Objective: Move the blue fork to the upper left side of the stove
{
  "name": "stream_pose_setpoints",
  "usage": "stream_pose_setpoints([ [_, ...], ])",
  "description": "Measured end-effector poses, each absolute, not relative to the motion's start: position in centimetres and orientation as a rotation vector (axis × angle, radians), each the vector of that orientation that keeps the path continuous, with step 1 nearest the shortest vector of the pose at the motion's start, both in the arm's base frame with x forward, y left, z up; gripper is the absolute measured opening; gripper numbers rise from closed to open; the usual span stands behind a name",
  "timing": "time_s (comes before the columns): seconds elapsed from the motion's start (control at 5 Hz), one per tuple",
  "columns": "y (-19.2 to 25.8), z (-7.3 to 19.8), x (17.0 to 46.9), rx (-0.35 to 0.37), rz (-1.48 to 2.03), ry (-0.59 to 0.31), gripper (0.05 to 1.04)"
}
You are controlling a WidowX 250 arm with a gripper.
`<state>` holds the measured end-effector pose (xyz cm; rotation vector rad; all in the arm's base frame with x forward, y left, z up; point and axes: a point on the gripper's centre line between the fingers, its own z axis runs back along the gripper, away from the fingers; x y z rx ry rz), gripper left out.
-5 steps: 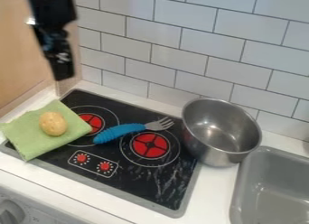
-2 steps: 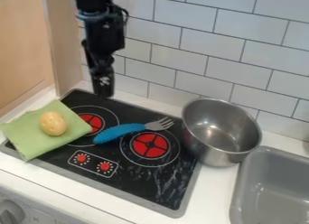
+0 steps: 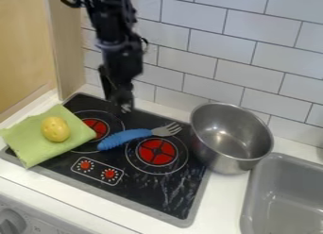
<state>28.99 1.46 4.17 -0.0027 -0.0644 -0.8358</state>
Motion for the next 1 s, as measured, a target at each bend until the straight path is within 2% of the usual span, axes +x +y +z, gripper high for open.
stream_pose_setpoints([
  [0.4,-0.7,2.2,28.4,-0.010,-0.804,0.015,0.999],
  [0.8,-0.7,0.4,27.9,-0.025,-0.813,0.082,0.999],
  [1.0,-0.3,0.1,28.1,-0.029,-0.809,0.090,0.944],
])
